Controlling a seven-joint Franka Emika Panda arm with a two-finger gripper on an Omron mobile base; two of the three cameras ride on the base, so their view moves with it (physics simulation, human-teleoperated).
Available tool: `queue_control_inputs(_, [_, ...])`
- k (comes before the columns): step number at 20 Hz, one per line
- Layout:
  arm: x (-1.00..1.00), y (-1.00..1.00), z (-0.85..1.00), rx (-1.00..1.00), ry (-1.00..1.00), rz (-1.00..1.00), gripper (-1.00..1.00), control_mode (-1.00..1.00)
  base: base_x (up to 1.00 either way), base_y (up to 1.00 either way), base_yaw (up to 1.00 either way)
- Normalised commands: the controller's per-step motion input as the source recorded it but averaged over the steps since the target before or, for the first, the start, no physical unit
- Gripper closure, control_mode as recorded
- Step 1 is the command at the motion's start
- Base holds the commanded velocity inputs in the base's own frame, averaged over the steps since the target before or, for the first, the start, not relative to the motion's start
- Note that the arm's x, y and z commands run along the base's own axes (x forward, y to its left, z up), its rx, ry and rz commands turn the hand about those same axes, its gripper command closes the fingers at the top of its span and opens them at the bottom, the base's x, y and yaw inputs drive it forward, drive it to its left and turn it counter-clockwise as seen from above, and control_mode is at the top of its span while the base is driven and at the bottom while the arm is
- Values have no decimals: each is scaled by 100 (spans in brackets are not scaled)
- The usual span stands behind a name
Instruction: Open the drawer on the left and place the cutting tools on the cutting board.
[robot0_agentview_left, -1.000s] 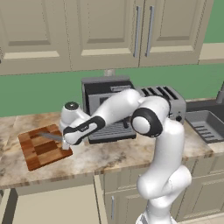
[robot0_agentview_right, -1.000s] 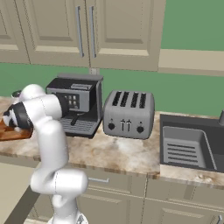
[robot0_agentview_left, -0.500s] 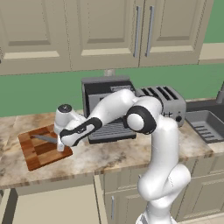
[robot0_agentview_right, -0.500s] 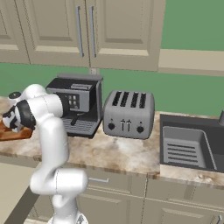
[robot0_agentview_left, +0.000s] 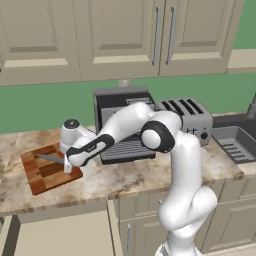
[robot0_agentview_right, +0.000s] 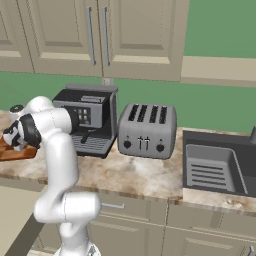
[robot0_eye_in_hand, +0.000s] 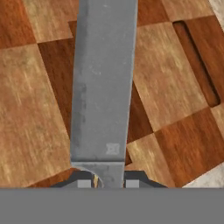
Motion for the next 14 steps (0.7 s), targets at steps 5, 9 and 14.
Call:
queue_control_inputs(5, [1,9,-18,0,0,0,100,-100,0,0,0])
queue_control_inputs(9, [4,10,-19,0,0,0,100,-100,0,0,0])
queue_control_inputs(14, [9,6,-6,0,0,0,-100,-100,0,0,0])
